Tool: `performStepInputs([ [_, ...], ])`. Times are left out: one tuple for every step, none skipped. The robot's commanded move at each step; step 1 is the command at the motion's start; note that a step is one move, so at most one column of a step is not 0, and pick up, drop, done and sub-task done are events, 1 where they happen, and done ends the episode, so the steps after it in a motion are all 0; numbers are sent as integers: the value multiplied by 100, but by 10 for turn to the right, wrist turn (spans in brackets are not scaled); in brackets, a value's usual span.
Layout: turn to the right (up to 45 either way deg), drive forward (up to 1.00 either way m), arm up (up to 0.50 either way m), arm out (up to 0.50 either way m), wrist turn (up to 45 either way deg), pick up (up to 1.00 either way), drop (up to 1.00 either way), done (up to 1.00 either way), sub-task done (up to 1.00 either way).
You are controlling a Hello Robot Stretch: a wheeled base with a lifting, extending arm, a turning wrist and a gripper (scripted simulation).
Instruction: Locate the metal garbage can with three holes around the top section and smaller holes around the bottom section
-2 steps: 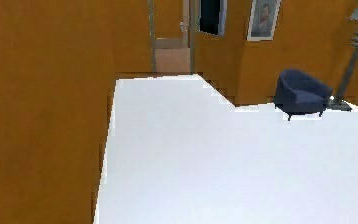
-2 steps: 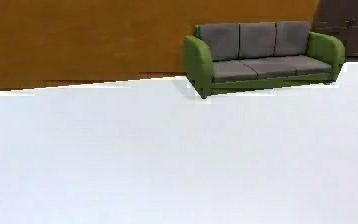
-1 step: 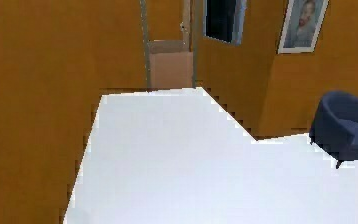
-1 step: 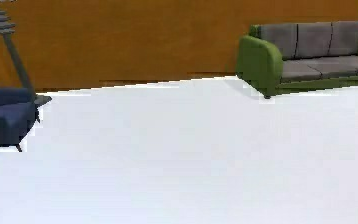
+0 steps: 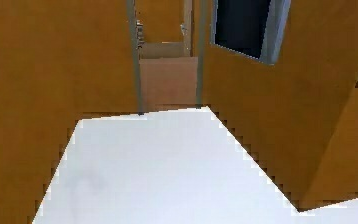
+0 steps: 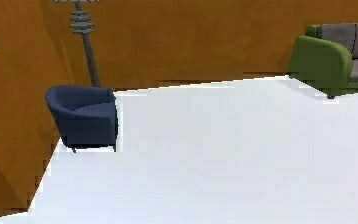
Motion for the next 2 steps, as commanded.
performStepInputs([
  [-30,0,0,0,0,0,0,0,0],
  [0,100,0,0,0,0,0,0,0],
])
